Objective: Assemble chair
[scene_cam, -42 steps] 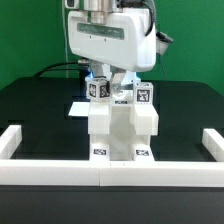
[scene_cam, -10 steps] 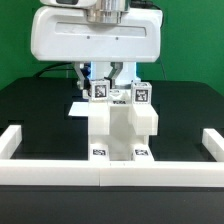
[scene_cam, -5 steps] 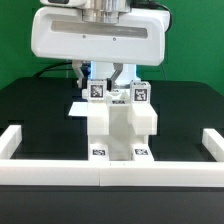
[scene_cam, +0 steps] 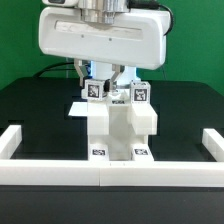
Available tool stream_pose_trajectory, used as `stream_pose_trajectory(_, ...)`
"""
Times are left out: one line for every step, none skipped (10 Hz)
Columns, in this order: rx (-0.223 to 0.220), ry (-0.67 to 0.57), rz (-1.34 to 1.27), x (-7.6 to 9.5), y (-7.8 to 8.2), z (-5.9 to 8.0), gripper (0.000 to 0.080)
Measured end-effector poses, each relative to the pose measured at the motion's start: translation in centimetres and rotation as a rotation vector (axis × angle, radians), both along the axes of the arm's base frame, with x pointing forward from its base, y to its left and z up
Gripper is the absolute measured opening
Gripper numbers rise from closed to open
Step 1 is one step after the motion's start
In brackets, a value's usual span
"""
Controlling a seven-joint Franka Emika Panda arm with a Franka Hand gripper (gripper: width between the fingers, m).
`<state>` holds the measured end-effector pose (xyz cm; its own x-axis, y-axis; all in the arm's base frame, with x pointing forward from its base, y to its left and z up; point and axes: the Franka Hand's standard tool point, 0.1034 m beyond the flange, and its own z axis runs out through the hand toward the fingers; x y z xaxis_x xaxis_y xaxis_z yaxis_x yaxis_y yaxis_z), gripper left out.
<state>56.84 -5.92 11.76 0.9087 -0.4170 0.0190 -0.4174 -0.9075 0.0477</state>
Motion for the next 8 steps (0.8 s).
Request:
stream_pose_trajectory(0.0,-0.004,-0.075,0.01,0.05,0.0,0.0288)
stream_pose_trajectory(0.0,-0.007,-0.131,0.01,0.1,-0.01,0.0288)
stream_pose_trajectory(0.0,-0.009,-0.176,0.01,0.15,-0.01,0.0288)
stream_pose_trajectory(0.002,-0.013,-0.258,0.01,0.23,-0.04,0.0288)
stream_pose_trajectory(0.002,-0.014,-0.288,0.01,0.25,-0.07,0.0288)
stream_pose_trajectory(0.006,-0.019,-0.363,0.03,0.31,-0.08,0.0288)
stream_pose_trajectory(0.008,-0.023,-0.442,0.04,0.36,-0.08,0.0288)
stream_pose_trajectory(0.01,-0.026,-0.499,0.06,0.42,-0.09,0.0288)
